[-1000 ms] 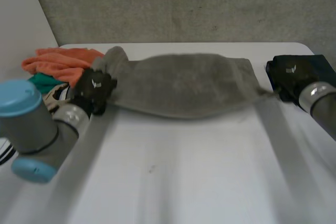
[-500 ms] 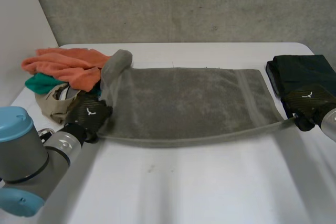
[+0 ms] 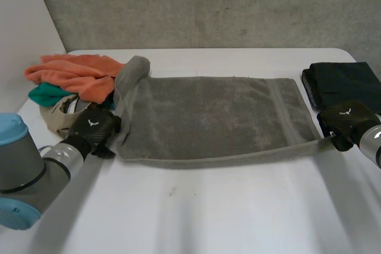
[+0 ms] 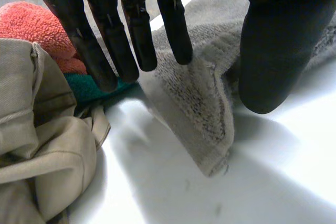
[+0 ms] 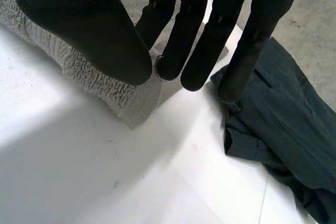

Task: Fold the laundry.

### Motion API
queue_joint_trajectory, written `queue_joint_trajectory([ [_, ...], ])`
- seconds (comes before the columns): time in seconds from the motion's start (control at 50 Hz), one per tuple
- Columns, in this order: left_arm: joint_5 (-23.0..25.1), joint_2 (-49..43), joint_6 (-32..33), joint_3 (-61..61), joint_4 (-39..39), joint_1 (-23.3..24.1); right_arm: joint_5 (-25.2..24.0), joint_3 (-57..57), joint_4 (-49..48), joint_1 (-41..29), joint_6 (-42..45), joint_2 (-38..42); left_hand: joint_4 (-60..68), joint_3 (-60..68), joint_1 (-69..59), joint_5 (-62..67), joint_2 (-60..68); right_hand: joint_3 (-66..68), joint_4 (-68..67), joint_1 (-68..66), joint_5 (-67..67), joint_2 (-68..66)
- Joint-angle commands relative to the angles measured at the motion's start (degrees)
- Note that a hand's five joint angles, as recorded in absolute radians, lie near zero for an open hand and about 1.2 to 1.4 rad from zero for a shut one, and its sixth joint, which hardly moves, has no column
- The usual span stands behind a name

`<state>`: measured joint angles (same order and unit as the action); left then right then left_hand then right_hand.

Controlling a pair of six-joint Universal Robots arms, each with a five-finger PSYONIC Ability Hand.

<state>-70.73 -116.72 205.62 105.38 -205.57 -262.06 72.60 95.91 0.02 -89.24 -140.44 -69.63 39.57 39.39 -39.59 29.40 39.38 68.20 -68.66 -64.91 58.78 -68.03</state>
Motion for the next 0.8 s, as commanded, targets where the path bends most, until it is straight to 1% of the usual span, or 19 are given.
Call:
queue_joint_trajectory([
  [0.02,0.07,-0.53,-2.85,-3.34,2.54,-0.12,0.00,0.33,-0.02,0.03,-0.01,0.02,12.19,12.37,-12.16,12.36,12.37,11.80,-11.34,-15.09,11.22,-11.97],
  [0.08,-0.28,-1.23,-2.33,-3.52,2.45,-0.12,0.00,0.42,-0.02,0.03,-0.01,0.02,14.21,14.39,-14.18,14.37,14.39,11.80,-11.34,-15.09,11.22,-11.97],
  [0.14,-0.46,-1.41,-1.98,-3.52,2.37,-0.30,0.09,0.42,0.15,0.03,0.08,0.02,25.95,26.13,-25.93,26.12,26.14,11.80,-11.34,-15.09,11.22,-11.97],
  [0.16,-0.55,-1.32,-1.80,-3.52,2.54,-0.21,0.09,0.42,0.15,0.03,0.17,0.02,36.31,36.49,-36.29,36.48,36.50,11.80,-11.34,-15.09,11.22,-11.97],
  [0.18,-0.64,-1.06,-1.63,-3.52,2.71,-0.12,0.09,0.42,0.24,-0.06,0.17,-0.07,40.39,40.57,-40.37,40.56,40.58,11.80,-11.34,-15.09,11.22,-11.97],
  [0.28,-3.36,3.85,1.44,-0.98,3.85,0.58,0.26,0.50,2.17,-0.15,1.39,-0.95,40.43,40.61,-40.41,40.60,40.62,11.80,-11.34,-15.09,11.22,-11.97],
  [0.3,-4.32,8.48,4.24,1.38,5.08,0.58,0.26,0.33,4.18,-0.06,2.62,-2.26,40.43,40.61,-40.41,40.60,40.62,11.80,-11.34,-15.09,11.22,-11.97],
  [0.36,-5.20,14.30,8.82,4.38,7.89,0.76,0.26,0.68,10.58,0.12,7.52,-7.69,40.43,40.61,-40.41,40.60,40.62,11.80,-11.34,-15.09,11.22,-11.97],
  [0.38,-5.56,17.98,12.58,6.22,11.21,0.84,0.26,0.77,12.96,0.47,9.12,-9.37,40.43,40.61,-40.41,40.60,40.62,11.80,-11.34,-15.09,11.22,-11.97],
  [0.42,-6.08,21.86,15.94,7.99,16.14,1.11,0.26,1.29,16.83,1.34,12.72,-11.92,40.43,40.61,-40.41,40.60,40.62,11.80,-11.34,-15.09,11.22,-11.97],
  [0.44,-6.43,23.88,17.26,8.87,19.21,1.37,0.26,2.08,21.38,3.00,16.39,-14.55,40.43,40.61,-40.41,40.60,40.62,11.80,-11.34,-15.09,11.22,-11.97],
  [0.46,-7.22,27.82,19.45,10.44,25.85,1.63,0.26,2.61,23.60,4.06,18.25,-15.97,40.43,40.61,-40.41,40.60,40.62,11.80,-11.34,-15.09,11.22,-11.97],
  [0.52,-8.45,33.03,20.87,12.56,36.34,1.81,0.00,5.06,31.32,8.45,25.71,-22.28,40.43,40.61,-40.41,40.60,40.62,11.80,-11.34,-15.09,11.22,-11.97],
  [0.54,-8.63,35.40,20.79,13.52,41.42,1.90,-0.44,5.60,33.01,9.42,27.40,-23.61,40.43,40.61,-40.41,40.60,40.62,11.80,-11.34,-15.09,11.22,-11.97],
  [0.6,-8.20,38.14,21.40,15.11,46.39,2.25,-1.05,7.26,36.36,11.80,31.35,-26.52,40.43,40.61,-40.41,40.60,40.62,11.80,-11.34,-15.09,11.22,-11.97],
  [0.68,-8.20,39.20,21.14,15.20,43.68,3.39,-2.89,9.02,35.23,12.33,31.81,-26.53,40.43,40.61,-40.41,40.60,40.62,11.80,-11.34,-15.09,11.22,-11.97],
  [0.74,-8.20,37.54,21.40,14.50,36.84,3.57,-4.30,9.29,32.95,12.07,30.76,-26.27,40.43,40.61,-40.41,40.60,40.62,11.80,-11.34,-15.09,11.22,-11.97],
  [0.76,-8.20,36.83,21.40,14.15,35.17,3.57,-4.57,9.21,30.24,11.90,29.01,-25.48,40.43,40.61,-40.41,40.60,40.62,11.80,-11.34,-15.09,11.22,-11.97],
  [0.8,-8.20,32.97,21.31,12.48,28.75,3.74,-4.48,8.51,27.24,11.72,26.55,-23.37,40.43,40.61,-40.41,40.60,40.62,11.80,-11.34,-15.09,11.22,-11.97],
])
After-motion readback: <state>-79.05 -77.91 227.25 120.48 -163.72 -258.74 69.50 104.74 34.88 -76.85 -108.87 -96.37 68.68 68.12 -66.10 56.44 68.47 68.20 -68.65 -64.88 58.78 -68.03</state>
